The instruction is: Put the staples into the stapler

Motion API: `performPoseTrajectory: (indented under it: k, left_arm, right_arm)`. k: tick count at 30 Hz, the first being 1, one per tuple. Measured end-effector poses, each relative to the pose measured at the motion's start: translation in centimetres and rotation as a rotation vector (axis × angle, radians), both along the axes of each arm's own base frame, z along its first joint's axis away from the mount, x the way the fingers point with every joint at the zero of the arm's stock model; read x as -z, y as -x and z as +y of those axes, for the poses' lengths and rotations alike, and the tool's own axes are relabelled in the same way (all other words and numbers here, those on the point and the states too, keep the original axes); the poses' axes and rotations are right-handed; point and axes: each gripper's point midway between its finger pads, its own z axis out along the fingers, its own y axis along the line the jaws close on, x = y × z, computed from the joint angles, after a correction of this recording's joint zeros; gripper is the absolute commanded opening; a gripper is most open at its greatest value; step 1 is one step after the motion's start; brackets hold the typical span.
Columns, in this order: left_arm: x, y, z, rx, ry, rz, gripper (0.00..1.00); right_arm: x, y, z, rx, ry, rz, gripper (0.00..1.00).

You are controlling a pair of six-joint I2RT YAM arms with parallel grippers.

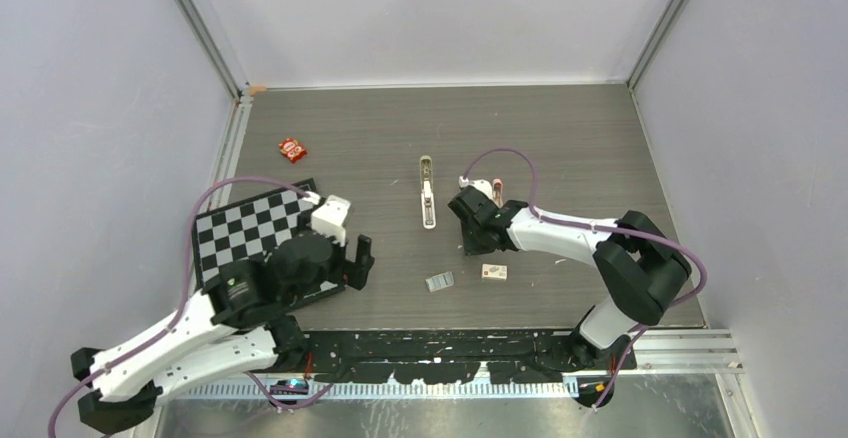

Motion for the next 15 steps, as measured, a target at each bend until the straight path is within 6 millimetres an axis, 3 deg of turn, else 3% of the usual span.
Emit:
performPoseTrajectory:
  k: [5, 8, 12, 15]
  left_arm:
    - [0.6, -1.3, -2.6, 0.000, 0.017, 0.100, 0.85]
    - [0.2, -3.4, -3.5, -0.051, 0.152, 0.181, 0.76]
    - [-0.8, -6.9, -4.5, -0.093, 0.420, 0.273, 0.71]
    - [-1.2, -8.2, -6.0, -0.067, 0.570, 0.328, 0.69]
  right_arm:
    - [-1.2, -0.6, 0.4, 0.001, -0.048, -0.024, 0.20]
    - [-2.7, -0.8, 1.0, -0.005, -0.118, -0.043, 0.20]
    - [-6.9, -1.1, 2.3, -0.031, -0.282, -0.123, 0.20]
    - [-10.6, -0.6, 3.7, -0.059, -0.442, -0.187, 0.20]
